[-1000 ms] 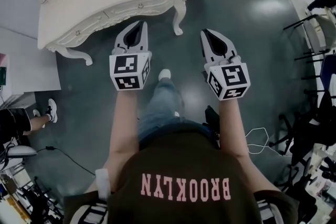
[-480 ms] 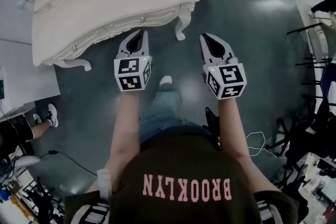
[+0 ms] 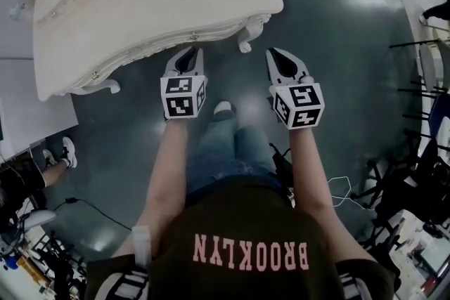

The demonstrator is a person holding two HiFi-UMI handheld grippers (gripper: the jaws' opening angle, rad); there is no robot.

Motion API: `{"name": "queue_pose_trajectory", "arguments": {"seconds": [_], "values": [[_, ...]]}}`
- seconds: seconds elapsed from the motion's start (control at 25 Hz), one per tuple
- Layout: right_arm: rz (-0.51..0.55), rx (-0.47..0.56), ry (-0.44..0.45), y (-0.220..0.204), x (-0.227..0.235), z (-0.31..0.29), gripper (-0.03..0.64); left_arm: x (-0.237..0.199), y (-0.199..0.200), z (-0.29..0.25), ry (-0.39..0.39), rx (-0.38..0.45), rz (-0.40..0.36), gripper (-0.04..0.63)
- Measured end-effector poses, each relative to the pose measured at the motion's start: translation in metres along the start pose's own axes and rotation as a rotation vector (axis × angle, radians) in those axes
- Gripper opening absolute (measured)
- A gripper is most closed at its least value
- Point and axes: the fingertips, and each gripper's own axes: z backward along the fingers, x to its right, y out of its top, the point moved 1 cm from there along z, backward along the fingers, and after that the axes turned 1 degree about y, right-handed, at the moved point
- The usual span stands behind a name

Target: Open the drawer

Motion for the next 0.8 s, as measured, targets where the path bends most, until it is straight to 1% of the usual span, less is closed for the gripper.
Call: {"name": "queue_pose_trajectory", "arguments": {"seconds": [0.12,0.16,0.2,0.24,0.4,0.56,0.8], "values": [[-0.012,-0.037,0.014,-0.011,0.003,-0.017,-0.003,-0.007,-0.013,-0.016,0.012,-0.038,0.013,0.012],[-0.013,-0.051,0.018,-0.016,0.005,-0.023,-0.003,-0.010,-0.016,-0.021,0.015,-0.047,0.023,0.036],[-0.014,-0.064,0.021,-0.020,0.007,-0.028,-0.003,-0.012,-0.019,-0.027,0.017,-0.056,0.034,0.098],[-0.016,-0.075,0.022,-0.025,0.009,-0.034,-0.003,-0.015,-0.021,-0.032,0.021,-0.066,0.041,0.133],[-0.043,-0.110,0.003,-0.049,0.018,-0.053,-0.003,-0.029,-0.030,-0.048,0.060,-0.096,0.044,0.133],[-0.109,-0.139,-0.026,-0.075,0.031,-0.064,-0.003,-0.038,-0.044,-0.064,0.092,-0.128,0.057,0.133],[-0.145,-0.172,-0.037,-0.093,0.036,-0.080,-0.003,-0.049,-0.058,-0.089,0.129,-0.176,0.068,0.133]]}}
